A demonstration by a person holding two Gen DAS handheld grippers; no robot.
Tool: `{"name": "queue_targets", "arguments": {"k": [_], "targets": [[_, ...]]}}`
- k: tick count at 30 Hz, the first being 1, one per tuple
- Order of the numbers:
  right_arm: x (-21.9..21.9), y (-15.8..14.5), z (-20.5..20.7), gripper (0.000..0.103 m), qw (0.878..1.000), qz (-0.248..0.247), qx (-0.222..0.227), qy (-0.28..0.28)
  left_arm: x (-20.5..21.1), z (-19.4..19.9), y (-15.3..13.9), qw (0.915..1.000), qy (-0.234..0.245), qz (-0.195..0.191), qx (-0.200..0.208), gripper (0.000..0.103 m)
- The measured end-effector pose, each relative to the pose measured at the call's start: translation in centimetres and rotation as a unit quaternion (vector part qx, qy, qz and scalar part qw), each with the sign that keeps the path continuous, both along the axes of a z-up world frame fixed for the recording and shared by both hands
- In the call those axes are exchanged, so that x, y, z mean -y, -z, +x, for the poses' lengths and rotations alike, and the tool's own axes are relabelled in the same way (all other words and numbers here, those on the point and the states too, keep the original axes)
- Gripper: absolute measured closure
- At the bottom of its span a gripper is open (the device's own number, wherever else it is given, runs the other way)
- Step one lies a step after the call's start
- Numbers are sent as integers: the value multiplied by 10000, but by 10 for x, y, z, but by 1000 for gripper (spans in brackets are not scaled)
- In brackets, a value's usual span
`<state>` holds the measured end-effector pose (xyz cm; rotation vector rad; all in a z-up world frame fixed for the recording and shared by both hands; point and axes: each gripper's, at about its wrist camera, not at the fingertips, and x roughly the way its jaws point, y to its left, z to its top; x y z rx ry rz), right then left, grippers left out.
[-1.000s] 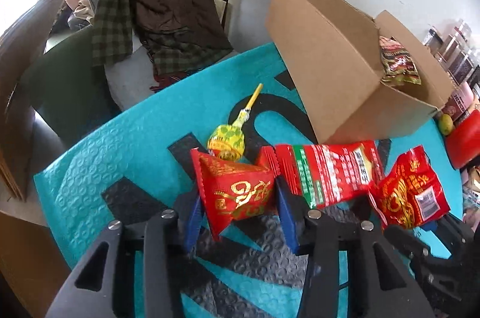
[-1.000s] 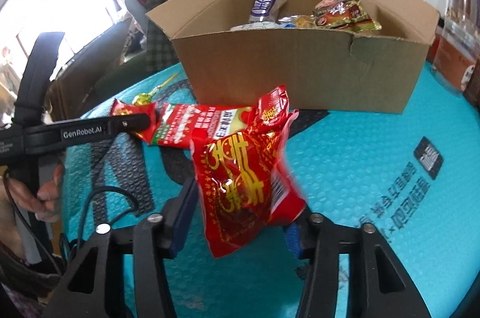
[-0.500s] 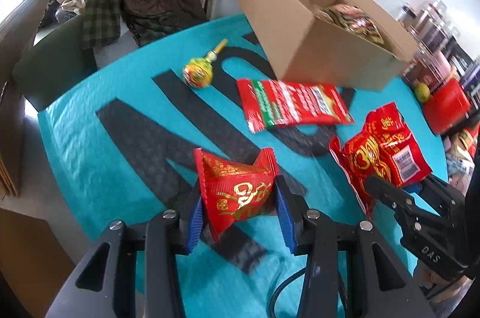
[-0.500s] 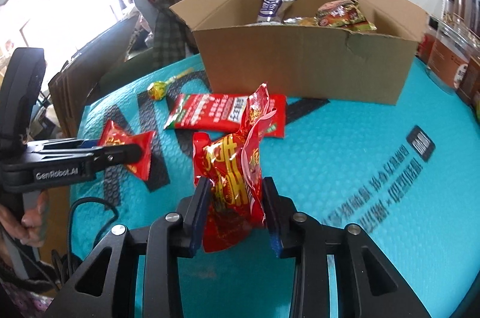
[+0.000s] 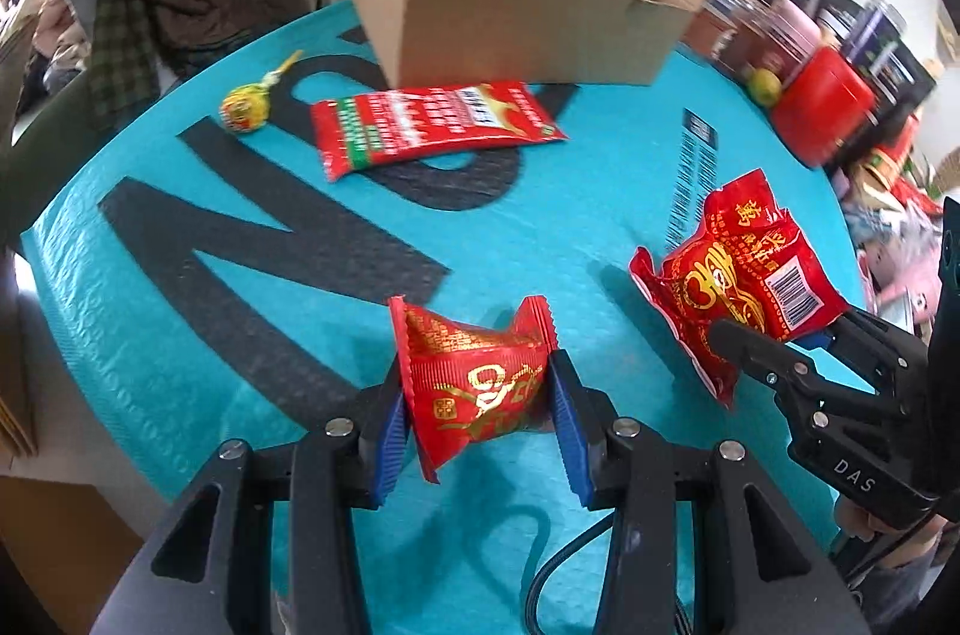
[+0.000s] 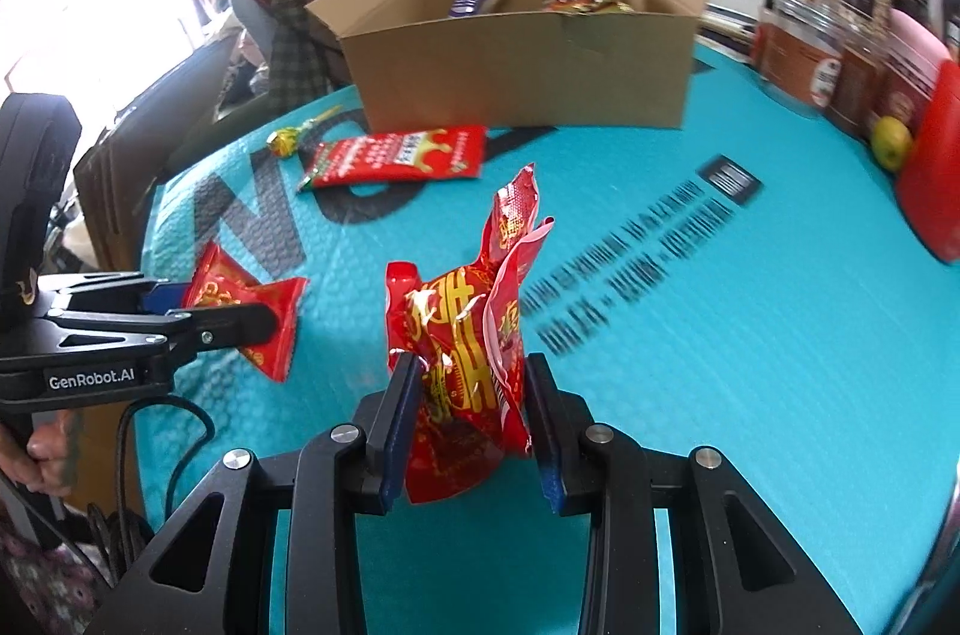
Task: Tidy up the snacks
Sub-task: 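Lift both red packets and carry them toward the cardboard box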
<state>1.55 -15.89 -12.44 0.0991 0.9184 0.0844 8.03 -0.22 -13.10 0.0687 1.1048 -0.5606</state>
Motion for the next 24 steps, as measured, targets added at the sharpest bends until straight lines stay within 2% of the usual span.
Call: {"name": "queue_targets", "arguments": {"k": [7,9,16,18,22,24], "targets": [[-2,2,-5,65,9999,-109,-31,-56,5,-3,2,9999,144,43,-7,60],[-2,4,-2,43,9999,-78,-63,-114,5,-2,3,9999,144,39,-7,60],[-5,14,10,39,9995,-160,-219,-161,3,0,5,9999,109,-32,-56,60],[-6,14,11,34,9994,-203,-219,-155,2,0,5,9999,111,-28,-51,60],[-8,16,13,34,9989,-432,-193,-45,2,0,5,9999,118,-30,-48,60],[-7,15,12,50,9987,-488,-126,46,1,0,5,9999,113,-37,-45,60]]}}
